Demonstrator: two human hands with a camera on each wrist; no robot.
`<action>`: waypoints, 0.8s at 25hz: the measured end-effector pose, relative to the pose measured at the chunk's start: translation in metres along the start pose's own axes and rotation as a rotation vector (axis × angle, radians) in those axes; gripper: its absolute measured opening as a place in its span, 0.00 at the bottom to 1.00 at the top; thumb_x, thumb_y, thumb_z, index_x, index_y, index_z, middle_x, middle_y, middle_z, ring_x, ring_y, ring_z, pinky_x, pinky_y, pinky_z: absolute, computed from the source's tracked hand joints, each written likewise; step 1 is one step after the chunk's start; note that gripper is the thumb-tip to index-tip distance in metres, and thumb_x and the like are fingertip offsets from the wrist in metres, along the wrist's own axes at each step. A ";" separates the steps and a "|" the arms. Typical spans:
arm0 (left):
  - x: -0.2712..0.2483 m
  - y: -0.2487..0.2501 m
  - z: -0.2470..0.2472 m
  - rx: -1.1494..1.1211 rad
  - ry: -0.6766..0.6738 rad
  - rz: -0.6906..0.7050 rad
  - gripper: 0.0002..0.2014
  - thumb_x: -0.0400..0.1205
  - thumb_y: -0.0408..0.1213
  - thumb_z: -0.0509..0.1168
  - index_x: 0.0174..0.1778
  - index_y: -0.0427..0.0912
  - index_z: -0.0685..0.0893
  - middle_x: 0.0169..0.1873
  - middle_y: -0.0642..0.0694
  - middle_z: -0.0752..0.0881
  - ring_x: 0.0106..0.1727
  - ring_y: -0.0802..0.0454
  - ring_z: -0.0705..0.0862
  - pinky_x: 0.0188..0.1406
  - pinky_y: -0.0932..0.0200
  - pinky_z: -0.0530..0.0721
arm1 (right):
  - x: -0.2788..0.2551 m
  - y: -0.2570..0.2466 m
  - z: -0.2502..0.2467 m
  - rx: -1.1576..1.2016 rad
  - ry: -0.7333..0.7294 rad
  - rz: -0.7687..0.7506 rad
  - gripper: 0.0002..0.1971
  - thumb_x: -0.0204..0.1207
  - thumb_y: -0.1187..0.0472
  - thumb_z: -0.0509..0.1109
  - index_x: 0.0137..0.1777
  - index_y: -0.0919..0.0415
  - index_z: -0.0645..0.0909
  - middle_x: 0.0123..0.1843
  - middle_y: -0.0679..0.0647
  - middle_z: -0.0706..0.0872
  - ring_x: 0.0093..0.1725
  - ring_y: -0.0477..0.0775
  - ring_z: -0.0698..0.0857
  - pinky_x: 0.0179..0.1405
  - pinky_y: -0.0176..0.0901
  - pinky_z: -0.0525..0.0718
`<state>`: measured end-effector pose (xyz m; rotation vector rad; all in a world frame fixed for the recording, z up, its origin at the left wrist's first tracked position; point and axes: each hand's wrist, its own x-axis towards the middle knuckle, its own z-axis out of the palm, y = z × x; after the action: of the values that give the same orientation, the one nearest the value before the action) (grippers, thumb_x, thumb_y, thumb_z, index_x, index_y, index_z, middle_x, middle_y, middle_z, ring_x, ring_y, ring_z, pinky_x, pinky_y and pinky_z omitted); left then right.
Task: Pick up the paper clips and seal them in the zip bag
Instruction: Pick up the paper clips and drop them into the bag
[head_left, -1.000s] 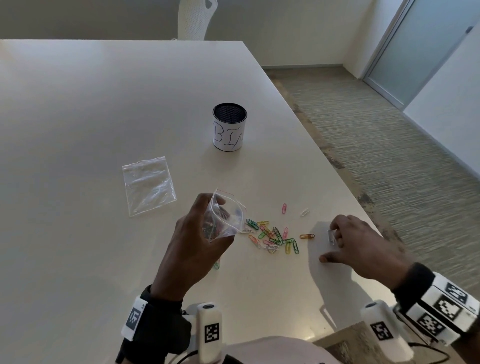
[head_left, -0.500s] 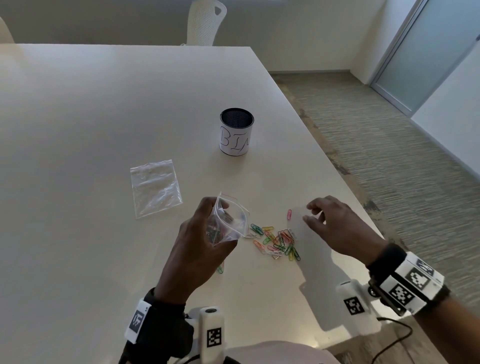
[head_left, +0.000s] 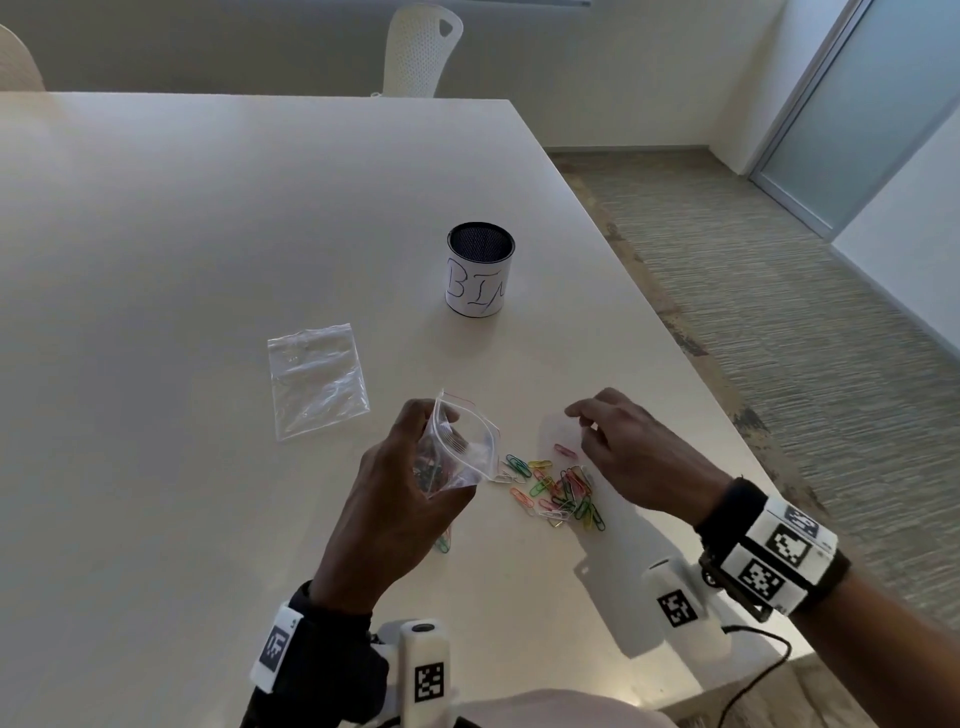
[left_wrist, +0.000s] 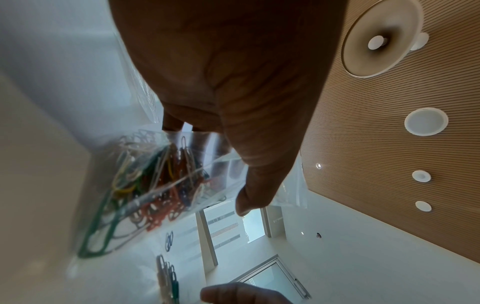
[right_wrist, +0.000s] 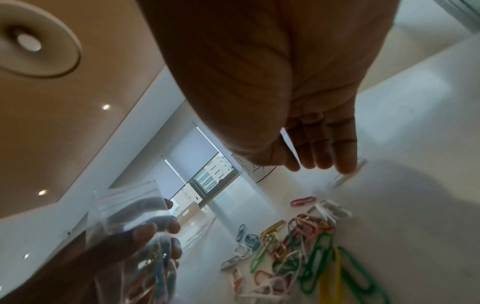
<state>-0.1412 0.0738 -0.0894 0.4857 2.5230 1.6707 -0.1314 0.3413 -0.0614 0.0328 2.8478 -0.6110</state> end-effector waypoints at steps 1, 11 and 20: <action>0.000 0.000 0.000 -0.001 -0.001 -0.001 0.23 0.77 0.34 0.80 0.63 0.54 0.79 0.49 0.62 0.90 0.44 0.59 0.92 0.42 0.62 0.92 | -0.001 -0.003 0.000 -0.026 -0.027 -0.006 0.19 0.91 0.57 0.57 0.78 0.60 0.77 0.72 0.55 0.78 0.68 0.55 0.83 0.67 0.42 0.81; 0.001 0.000 -0.002 0.016 0.013 0.001 0.24 0.77 0.33 0.80 0.63 0.55 0.79 0.49 0.61 0.91 0.47 0.60 0.92 0.45 0.55 0.94 | -0.020 -0.029 0.014 -0.248 -0.144 -0.134 0.40 0.73 0.34 0.77 0.83 0.39 0.69 0.75 0.46 0.73 0.72 0.50 0.75 0.69 0.45 0.81; 0.001 -0.001 -0.002 0.013 0.004 -0.002 0.25 0.76 0.31 0.80 0.63 0.55 0.79 0.50 0.65 0.90 0.47 0.59 0.92 0.46 0.54 0.94 | -0.011 -0.030 0.028 -0.144 0.018 -0.138 0.08 0.82 0.63 0.71 0.54 0.55 0.91 0.54 0.52 0.86 0.50 0.57 0.88 0.46 0.39 0.78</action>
<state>-0.1424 0.0722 -0.0896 0.4811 2.5377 1.6578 -0.1170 0.3029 -0.0713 -0.1843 2.9209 -0.4316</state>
